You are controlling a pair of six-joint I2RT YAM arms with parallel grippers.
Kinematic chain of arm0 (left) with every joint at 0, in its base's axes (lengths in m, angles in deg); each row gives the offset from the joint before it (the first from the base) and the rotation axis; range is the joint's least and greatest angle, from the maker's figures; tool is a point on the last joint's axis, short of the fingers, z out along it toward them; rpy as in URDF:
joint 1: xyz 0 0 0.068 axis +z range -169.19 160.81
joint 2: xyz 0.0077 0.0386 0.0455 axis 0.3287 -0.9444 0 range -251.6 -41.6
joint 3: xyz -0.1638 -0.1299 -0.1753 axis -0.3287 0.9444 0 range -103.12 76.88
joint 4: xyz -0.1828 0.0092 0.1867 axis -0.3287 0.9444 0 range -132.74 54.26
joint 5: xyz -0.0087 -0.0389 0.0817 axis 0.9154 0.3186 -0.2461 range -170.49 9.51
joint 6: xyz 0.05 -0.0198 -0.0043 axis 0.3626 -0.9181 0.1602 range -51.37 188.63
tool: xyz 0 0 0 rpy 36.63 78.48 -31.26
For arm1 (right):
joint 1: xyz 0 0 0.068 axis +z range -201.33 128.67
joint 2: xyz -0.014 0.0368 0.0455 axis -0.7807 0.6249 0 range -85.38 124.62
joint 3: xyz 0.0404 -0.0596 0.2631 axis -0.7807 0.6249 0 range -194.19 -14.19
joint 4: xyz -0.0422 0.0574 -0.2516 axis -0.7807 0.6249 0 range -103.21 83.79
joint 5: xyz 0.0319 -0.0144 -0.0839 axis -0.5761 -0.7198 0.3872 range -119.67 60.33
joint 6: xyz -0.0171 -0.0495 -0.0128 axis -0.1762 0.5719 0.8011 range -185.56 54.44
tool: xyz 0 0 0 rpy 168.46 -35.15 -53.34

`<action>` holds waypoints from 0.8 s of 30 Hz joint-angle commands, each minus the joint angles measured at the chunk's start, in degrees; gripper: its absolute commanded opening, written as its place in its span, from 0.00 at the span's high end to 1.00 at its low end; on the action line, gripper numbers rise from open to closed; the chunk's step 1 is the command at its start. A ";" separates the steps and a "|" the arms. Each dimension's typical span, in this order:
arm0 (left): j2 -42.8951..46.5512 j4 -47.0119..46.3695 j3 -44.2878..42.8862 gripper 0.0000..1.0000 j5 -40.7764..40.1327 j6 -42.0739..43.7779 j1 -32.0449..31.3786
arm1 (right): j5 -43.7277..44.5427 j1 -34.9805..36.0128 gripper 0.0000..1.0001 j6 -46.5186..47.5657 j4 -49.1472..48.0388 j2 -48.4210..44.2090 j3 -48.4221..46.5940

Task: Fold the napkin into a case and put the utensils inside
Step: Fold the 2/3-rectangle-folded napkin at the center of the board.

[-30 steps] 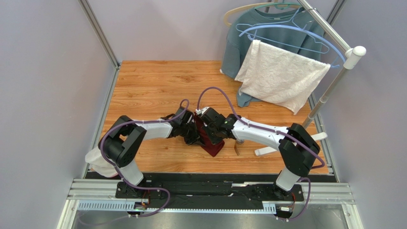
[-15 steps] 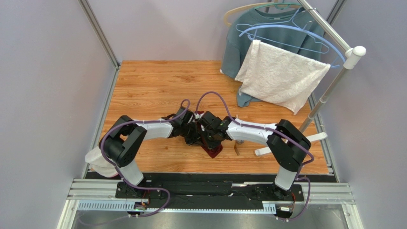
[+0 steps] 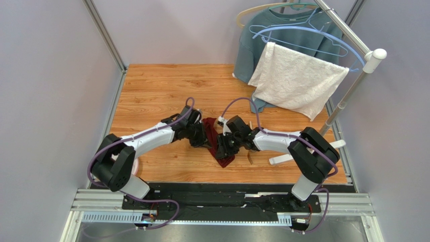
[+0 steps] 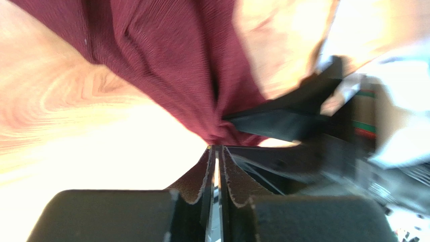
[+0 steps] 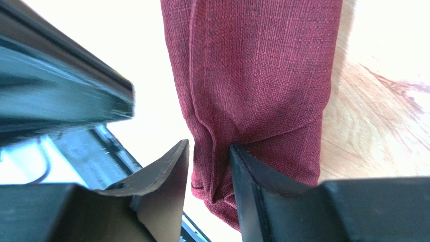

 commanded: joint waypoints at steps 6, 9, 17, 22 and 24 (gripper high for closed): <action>-5.81 9.89 -18.25 0.86 2.77 4.90 2.64 | -8.80 -2.97 0.53 -6.84 -17.44 4.36 10.34; -12.41 10.42 -23.71 0.93 4.19 5.34 2.64 | -8.54 -3.85 0.53 -7.72 -18.76 4.37 11.48; -23.76 17.10 -33.22 0.98 0.34 11.13 2.55 | -9.94 -6.32 0.53 -9.83 -21.14 4.46 13.33; -24.38 24.46 -37.27 0.99 -7.04 17.28 2.64 | -10.47 -6.67 0.53 -11.06 -22.28 5.69 13.68; -23.50 26.85 -37.45 1.00 -13.54 18.17 2.72 | -10.64 -6.67 0.53 -11.50 -23.07 5.86 13.85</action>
